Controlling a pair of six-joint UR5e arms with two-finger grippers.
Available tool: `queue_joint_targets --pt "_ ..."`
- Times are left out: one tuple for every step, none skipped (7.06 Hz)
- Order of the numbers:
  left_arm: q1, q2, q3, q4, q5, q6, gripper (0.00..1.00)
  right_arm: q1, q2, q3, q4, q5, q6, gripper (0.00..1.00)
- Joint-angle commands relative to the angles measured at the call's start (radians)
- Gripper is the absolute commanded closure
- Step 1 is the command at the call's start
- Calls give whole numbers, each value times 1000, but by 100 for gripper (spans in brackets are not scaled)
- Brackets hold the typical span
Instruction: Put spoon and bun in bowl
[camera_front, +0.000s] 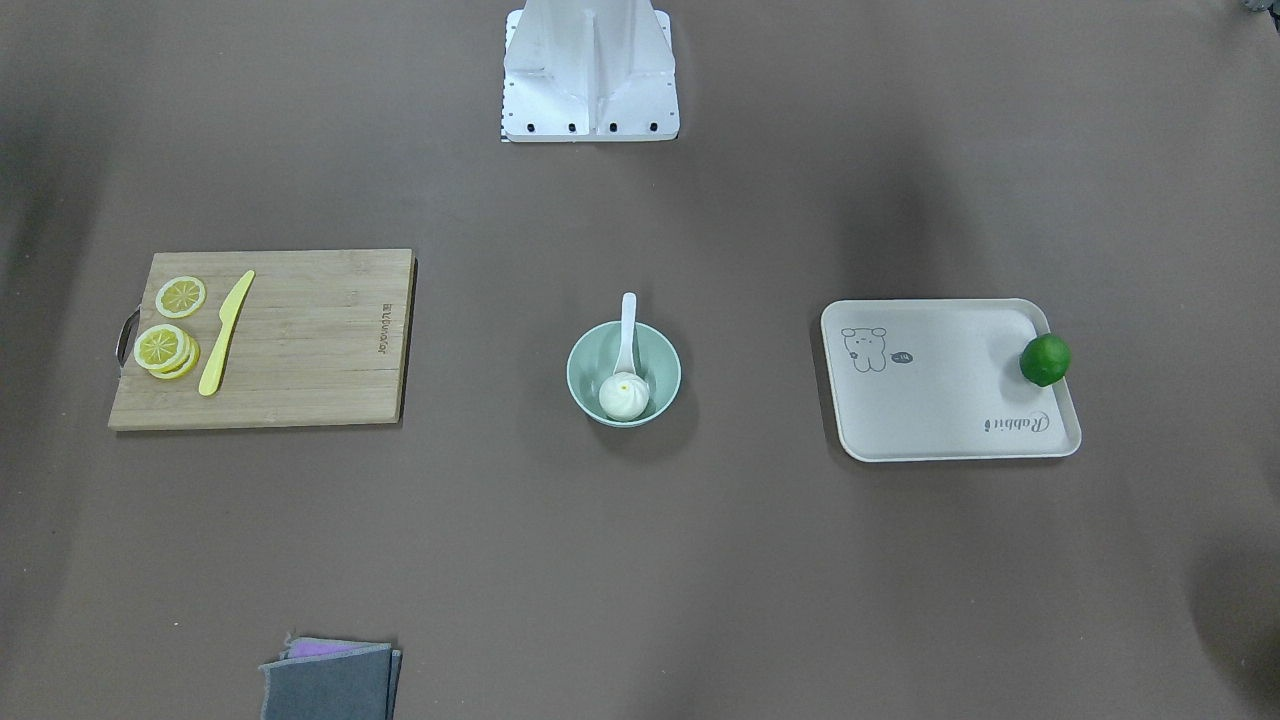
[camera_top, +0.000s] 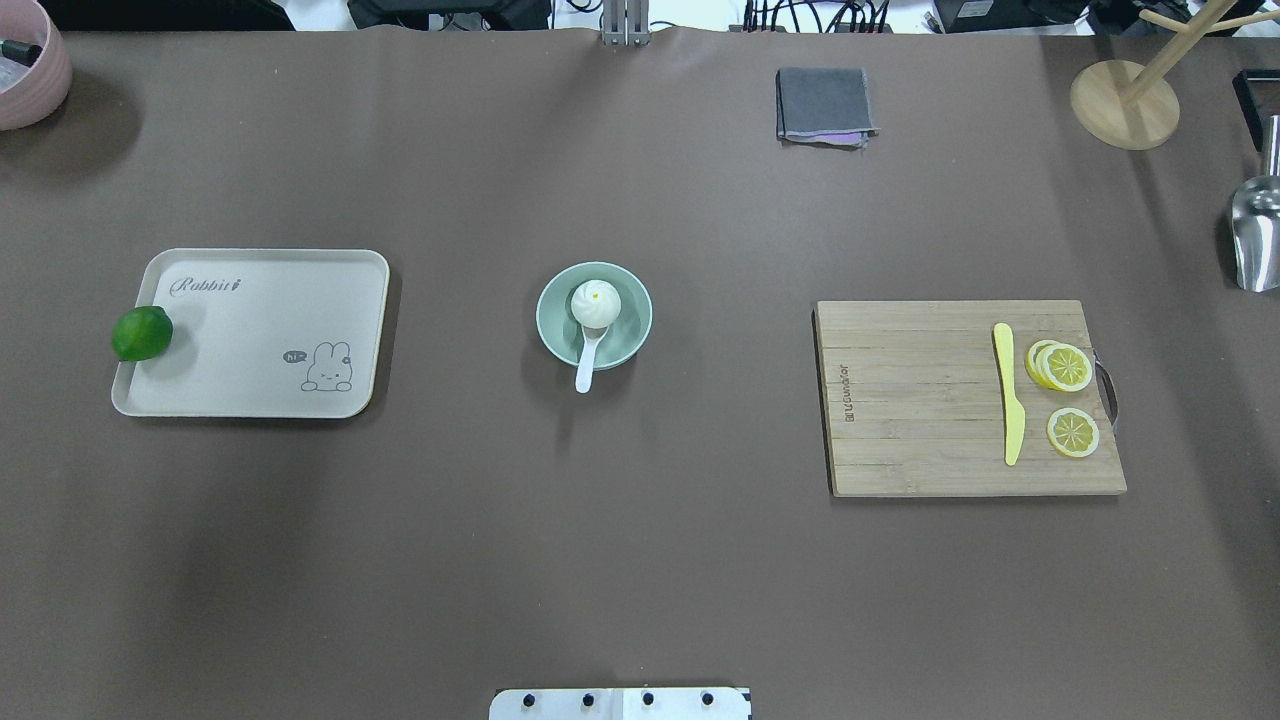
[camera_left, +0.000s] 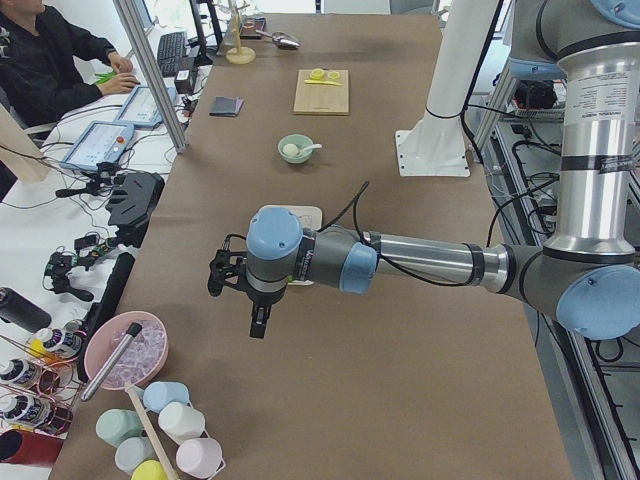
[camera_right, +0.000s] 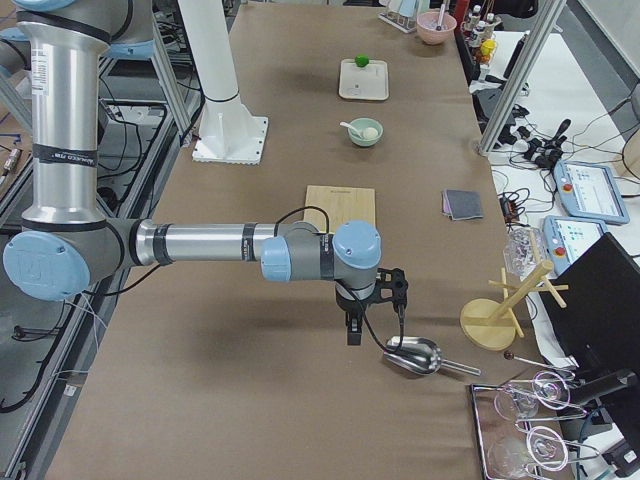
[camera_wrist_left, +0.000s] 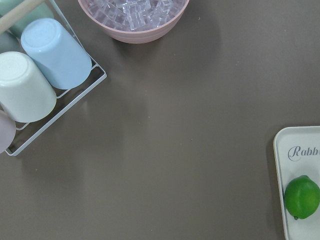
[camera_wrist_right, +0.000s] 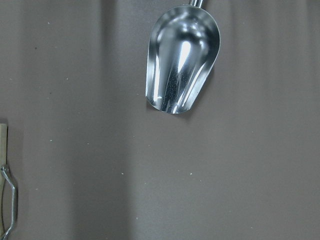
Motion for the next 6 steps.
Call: queue_joint_targets --pt "18 6 5 -5 3 -34 2 0 -20 69 -69 16 28 0" --pt "18 8 7 -5 7 -34 2 0 -26 68 -69 31 28 0" --pt "18 8 7 -3 7 -34 2 0 -28 67 -69 31 28 0" --pt "16 8 8 -3 9 -34 2 0 -29 68 -69 33 28 0" --pt "16 9 10 -3 10 -31 2 0 -31 70 -68 49 28 0" --pt "16 8 8 -2 12 -34 2 0 -32 70 -66 51 28 0"
